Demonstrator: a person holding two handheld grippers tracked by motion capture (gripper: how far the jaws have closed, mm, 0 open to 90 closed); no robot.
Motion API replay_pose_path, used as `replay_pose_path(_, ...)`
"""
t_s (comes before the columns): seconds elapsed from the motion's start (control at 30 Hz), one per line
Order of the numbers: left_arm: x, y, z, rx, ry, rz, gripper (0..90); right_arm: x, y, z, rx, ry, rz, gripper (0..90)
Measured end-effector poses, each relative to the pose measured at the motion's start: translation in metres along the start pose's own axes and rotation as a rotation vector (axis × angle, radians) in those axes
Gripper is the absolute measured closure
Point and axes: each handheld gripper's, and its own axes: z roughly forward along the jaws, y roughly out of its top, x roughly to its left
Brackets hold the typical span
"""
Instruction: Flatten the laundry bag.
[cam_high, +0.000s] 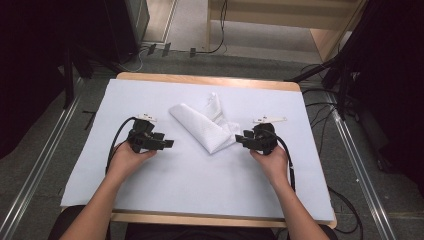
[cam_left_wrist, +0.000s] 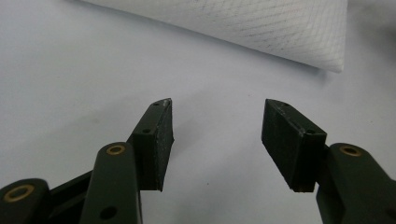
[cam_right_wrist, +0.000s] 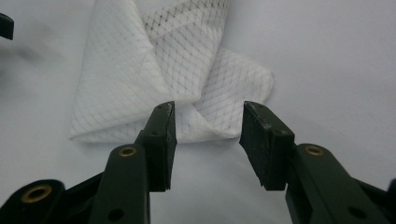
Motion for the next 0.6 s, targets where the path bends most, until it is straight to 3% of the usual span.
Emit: replay_pose_path(0.6,0.0057,-0.0015,0.0013,0.024,-0.020,-0.022,37.9,0.0008,-0.0017,0.0010,0.020,-0.011,-0.021,51.8)
